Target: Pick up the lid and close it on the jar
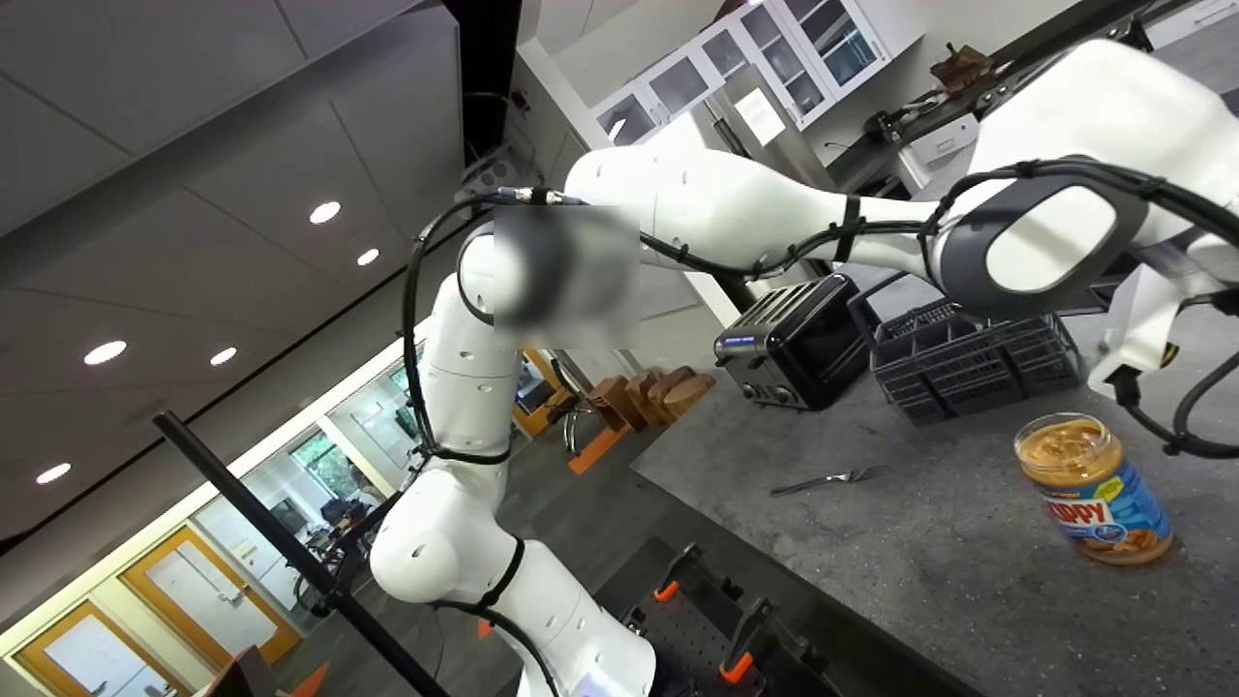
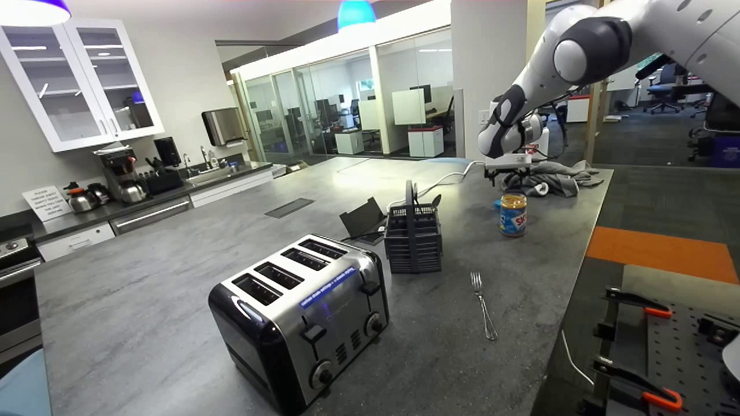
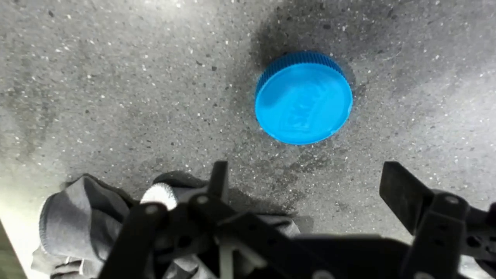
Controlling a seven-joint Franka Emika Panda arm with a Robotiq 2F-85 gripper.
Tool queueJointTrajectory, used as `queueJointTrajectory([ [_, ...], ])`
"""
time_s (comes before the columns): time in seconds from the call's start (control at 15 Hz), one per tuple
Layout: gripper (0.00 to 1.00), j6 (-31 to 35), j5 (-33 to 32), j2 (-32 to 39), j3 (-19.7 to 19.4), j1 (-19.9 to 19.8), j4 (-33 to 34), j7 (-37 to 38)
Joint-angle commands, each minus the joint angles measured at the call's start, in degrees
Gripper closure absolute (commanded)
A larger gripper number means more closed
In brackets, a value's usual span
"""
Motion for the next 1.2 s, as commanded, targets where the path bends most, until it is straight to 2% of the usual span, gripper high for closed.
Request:
queueJointTrajectory([
  [0.0,0.0,-6.6,1.8,3.5,2.3,-2.7,7.5,-3.7],
  [0.27,0.0,-9.5,2.3,6.0,4.5,-4.8,11.8,-7.0],
  [0.73,0.0,-9.7,3.7,9.7,8.1,-8.1,15.5,-13.2],
  [1.13,0.0,-11.5,3.4,10.0,8.5,-8.8,15.9,-14.6],
])
